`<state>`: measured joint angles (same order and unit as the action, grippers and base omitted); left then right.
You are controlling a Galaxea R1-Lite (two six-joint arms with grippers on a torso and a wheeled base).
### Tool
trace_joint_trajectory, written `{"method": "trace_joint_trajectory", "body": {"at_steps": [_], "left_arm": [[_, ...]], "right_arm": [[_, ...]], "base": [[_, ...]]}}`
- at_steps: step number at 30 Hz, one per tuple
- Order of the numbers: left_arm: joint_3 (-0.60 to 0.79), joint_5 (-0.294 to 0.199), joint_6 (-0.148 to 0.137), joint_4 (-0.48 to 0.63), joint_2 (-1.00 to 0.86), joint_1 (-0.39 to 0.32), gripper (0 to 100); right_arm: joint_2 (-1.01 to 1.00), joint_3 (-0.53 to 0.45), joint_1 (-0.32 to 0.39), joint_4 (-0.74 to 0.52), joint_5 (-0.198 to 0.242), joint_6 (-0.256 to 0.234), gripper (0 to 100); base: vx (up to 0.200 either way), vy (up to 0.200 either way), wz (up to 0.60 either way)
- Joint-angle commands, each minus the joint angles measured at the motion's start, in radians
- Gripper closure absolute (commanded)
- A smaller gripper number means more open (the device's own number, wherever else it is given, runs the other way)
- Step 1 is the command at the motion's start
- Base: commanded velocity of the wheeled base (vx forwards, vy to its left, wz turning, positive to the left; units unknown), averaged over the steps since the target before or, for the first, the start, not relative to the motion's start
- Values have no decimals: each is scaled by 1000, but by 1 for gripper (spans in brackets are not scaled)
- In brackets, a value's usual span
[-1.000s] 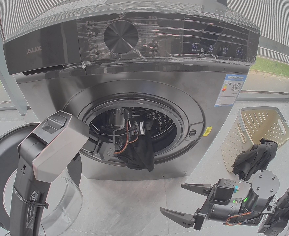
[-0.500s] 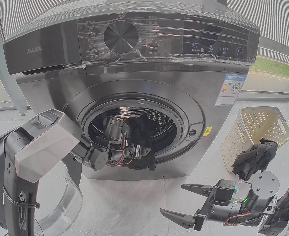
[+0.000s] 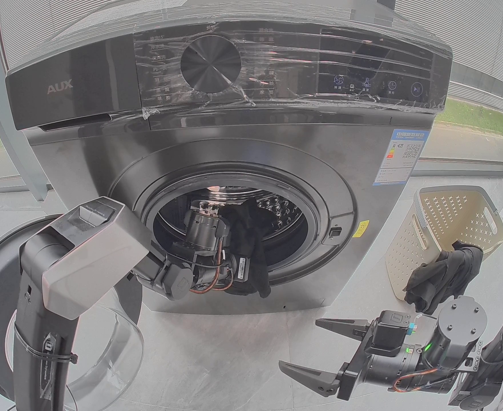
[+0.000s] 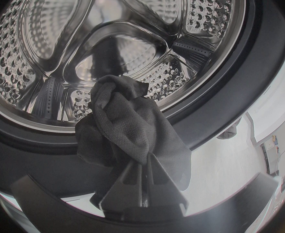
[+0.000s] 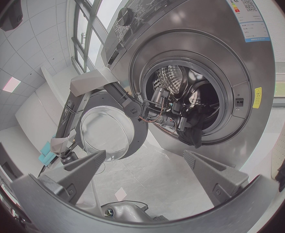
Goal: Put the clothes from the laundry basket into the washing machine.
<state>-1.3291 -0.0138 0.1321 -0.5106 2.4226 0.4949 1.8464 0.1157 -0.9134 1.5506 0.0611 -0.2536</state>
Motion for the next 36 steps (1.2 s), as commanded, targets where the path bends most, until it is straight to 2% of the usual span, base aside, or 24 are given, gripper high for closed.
{"method": "trace_joint_trajectory", "body": {"at_steps": [1, 3, 4, 5, 6, 7, 10, 14, 15, 22, 28, 36], "left_arm": [[-24, 0, 6, -2, 9, 2, 100], [-47, 5, 15, -6, 10, 2, 100], [-85, 18, 46, -22, 15, 2, 100], [-85, 18, 46, -22, 15, 2, 100], [-140, 51, 92, -54, 32, 2, 100], [-170, 71, 109, -75, 44, 1, 100], [-231, 104, 113, -123, 79, -6, 100], [-248, 109, 113, -135, 89, -10, 100], [-242, 107, 113, -137, 89, -9, 0], [-185, 107, 116, -129, 72, 7, 0], [-59, 74, 109, -98, 26, 27, 0], [-68, 63, 92, -100, 69, 25, 0]], "right_arm": [[2, 1, 2, 0, 0, -1, 0], [2, 1, 2, 0, 0, 1, 0], [1, 1, 2, 0, 0, 1, 0], [1, 1, 2, 0, 0, 1, 0], [1, 2, 2, 0, 0, 1, 0], [1, 2, 2, 0, 0, 1, 0], [1, 2, 5, 2, 0, 1, 0], [1, 1, 5, 0, 0, 1, 0], [1, 1, 7, 0, 0, 1, 0], [1, 1, 7, 0, 0, 2, 0], [2, 1, 7, 0, 0, 2, 0], [-1, 1, 5, 0, 0, 2, 0]], "base": [[0, 0, 0], [0, 0, 0], [0, 0, 0], [0, 0, 0], [0, 0, 0], [0, 0, 0], [0, 0, 0], [0, 0, 0], [0, 0, 0], [0, 0, 0], [0, 0, 0], [0, 0, 0]]}}
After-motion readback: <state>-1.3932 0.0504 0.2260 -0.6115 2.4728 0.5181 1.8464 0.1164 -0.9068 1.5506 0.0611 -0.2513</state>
